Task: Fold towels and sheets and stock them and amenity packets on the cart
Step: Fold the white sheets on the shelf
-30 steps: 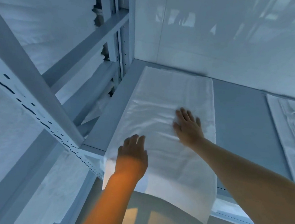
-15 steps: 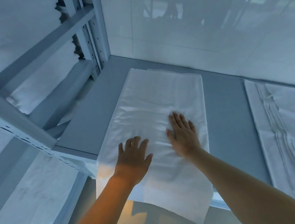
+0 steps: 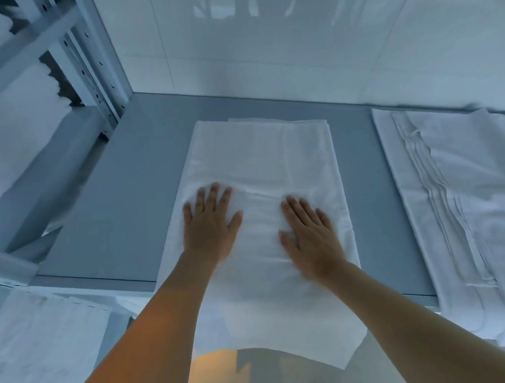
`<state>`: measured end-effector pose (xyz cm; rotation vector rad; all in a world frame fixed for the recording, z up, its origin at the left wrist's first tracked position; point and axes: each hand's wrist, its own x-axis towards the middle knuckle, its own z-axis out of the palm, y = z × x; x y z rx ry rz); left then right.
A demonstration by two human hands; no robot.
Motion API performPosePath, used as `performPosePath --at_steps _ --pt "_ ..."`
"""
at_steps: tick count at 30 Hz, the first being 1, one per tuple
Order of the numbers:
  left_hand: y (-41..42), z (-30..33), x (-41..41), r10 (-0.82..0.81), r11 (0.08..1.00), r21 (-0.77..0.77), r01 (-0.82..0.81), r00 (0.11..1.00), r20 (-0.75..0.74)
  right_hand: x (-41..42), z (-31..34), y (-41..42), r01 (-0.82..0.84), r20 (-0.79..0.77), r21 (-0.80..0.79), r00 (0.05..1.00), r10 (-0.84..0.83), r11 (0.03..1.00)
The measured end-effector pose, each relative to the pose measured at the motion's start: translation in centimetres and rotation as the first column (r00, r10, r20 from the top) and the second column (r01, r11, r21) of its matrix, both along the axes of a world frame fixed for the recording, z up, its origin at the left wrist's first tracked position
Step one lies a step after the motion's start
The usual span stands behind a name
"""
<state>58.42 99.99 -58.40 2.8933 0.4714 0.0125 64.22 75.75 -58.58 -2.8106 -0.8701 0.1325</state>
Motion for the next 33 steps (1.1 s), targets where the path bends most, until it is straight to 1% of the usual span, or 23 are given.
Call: performPosePath --at_steps 1,4,5,6,7,8,9,10,11,12,15,16,19,22,26,30,33 --pt "0.7 -0.3 0.0 0.024 1.000 -0.006 -0.024 0.999 0.024 0.1 0.0 -0.2 0.027 -0.004 0.007 1.000 -0.027 1.000" --pt "0.8 -0.9 0.1 0.017 1.000 -0.006 -0.017 0.998 0.061 0.1 0.6 0.9 0.167 -0.018 0.019 0.986 -0.166 0.986" --pt "0.8 -1.0 0.1 0.011 1.000 -0.014 -0.010 0.998 0.066 0.1 1.1 2.3 0.165 -0.002 0.031 0.986 -0.165 0.986" --pt "0.7 -1.1 0.0 0.006 1.000 -0.023 -0.005 0.997 0.072 0.1 1.5 4.1 0.103 0.026 0.046 0.994 -0.104 0.994" --pt "0.8 -1.2 0.0 -0.002 1.000 -0.026 0.004 0.997 0.081 0.3 1.7 6.1 -0.002 0.047 0.056 0.999 -0.001 0.998" --pt "1.0 -1.4 0.0 -0.009 1.000 -0.029 0.012 0.996 0.088 0.6 1.6 8.0 -0.104 0.035 0.057 0.994 0.102 0.993" --pt "1.2 -1.4 0.0 -0.009 0.999 -0.038 0.012 0.996 0.093 1.1 1.5 9.5 -0.170 -0.005 0.048 0.985 0.170 0.984" --pt "1.3 -1.5 -0.1 -0.003 0.999 -0.048 0.008 0.995 0.099 1.9 1.2 10.2 -0.193 -0.033 0.032 0.980 0.194 0.981" --pt "1.3 -1.7 0.0 0.000 0.999 -0.048 0.005 0.994 0.111 3.3 0.9 10.1 -0.171 -0.034 0.013 0.985 0.172 0.985" --pt "1.4 -1.7 0.0 0.002 0.999 -0.038 0.002 0.993 0.119 5.0 0.7 9.4 -0.112 -0.023 0.003 0.993 0.112 0.994" --pt "1.4 -2.0 0.0 -0.024 0.999 -0.021 0.027 0.991 0.129 11.0 0.7 5.4 0.138 -0.002 -0.062 0.990 -0.138 0.989" --pt "1.4 -2.0 -0.1 -0.029 0.999 -0.015 0.031 0.991 0.131 12.6 0.7 4.2 0.186 0.003 -0.087 0.982 -0.187 0.979" --pt "1.3 -2.1 0.2 -0.030 1.000 0.001 0.030 0.990 0.136 14.7 0.3 2.6 0.215 0.020 -0.070 0.977 -0.214 0.974" --pt "1.3 -2.2 0.3 -0.024 1.000 0.011 0.023 0.990 0.136 14.0 -0.1 2.7 0.217 0.041 -0.032 0.976 -0.216 0.976" --pt "1.1 -2.0 -0.2 -0.029 1.000 0.001 0.030 0.993 0.114 11.5 0.2 1.4 0.207 0.009 0.013 0.978 -0.207 0.978" --pt "0.2 -1.5 -1.9 -0.039 0.999 -0.001 0.039 0.995 0.095 8.8 0.3 -1.0 0.110 -0.016 0.000 0.994 -0.110 0.994" --pt "-0.7 -1.4 -3.6 -0.039 0.999 0.006 0.039 0.995 0.088 5.8 0.3 -3.6 0.027 -0.028 0.023 0.999 -0.027 0.999"
